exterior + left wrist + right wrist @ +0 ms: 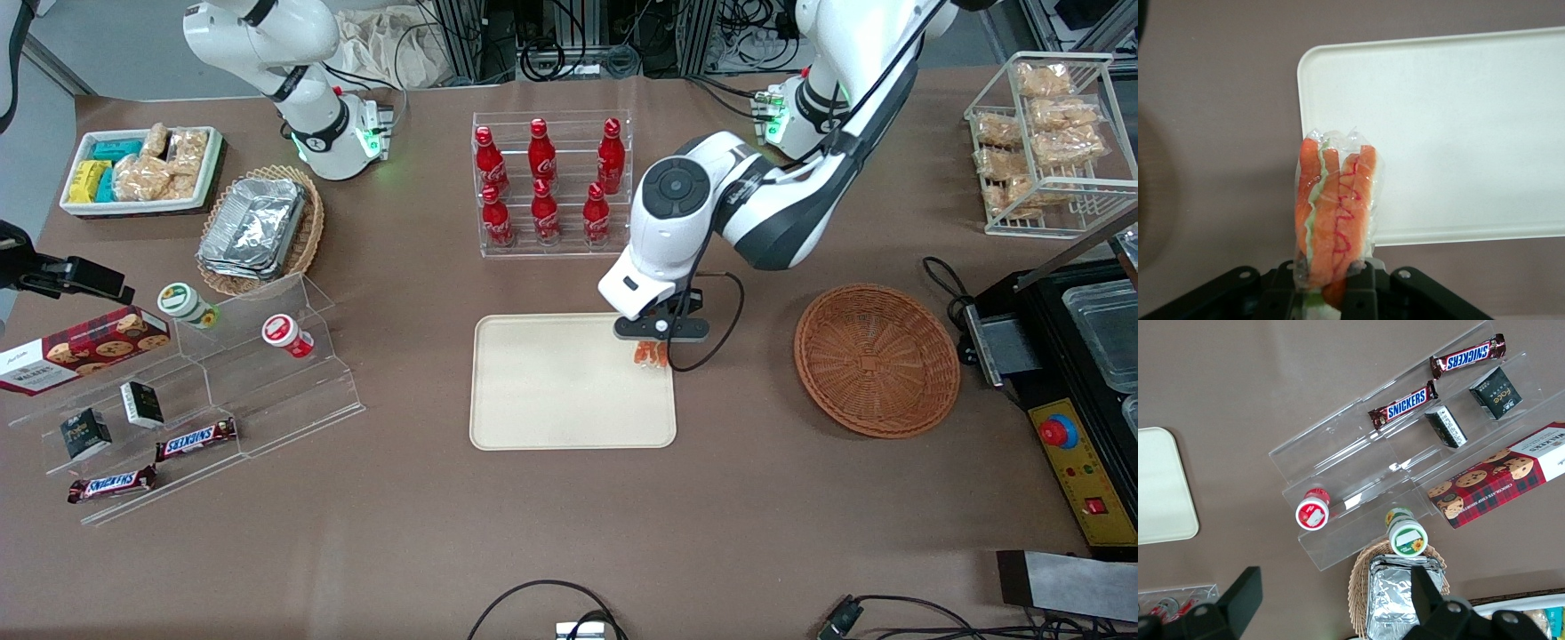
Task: Place sandwich from basket to tray
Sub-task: 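Carry the sandwich with the left gripper over the cream tray, then lower the sandwich onto the tray and open the left gripper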
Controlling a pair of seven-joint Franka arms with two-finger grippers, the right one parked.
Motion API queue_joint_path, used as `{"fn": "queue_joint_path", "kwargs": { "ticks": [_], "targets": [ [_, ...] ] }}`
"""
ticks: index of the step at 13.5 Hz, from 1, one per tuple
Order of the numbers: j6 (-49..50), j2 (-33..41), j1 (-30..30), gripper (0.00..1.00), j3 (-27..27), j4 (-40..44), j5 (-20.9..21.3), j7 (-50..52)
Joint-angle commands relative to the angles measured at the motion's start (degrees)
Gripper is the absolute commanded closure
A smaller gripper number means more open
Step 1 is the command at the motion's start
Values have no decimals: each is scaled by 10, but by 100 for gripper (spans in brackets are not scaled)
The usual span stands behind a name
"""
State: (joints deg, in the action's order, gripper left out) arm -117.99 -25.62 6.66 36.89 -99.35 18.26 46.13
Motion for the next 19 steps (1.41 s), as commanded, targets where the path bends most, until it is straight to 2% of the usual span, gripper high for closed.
{"fn": "queue_joint_path", "kwargs": {
  "ticks": [1,4,8,12,17,18,19],
  "targets": [
    [-7,-44,5,79,2,28,17,12],
    [-25,-72,24,79,-2,31,21,12],
    [-38,-116,27,78,-1,36,77,31],
    [-54,-154,34,78,-2,43,111,58],
    [-64,-176,34,78,-3,43,132,65],
    [-64,-180,35,73,-3,43,139,72],
    [-64,-181,34,62,-3,43,144,75]
  ]
}}
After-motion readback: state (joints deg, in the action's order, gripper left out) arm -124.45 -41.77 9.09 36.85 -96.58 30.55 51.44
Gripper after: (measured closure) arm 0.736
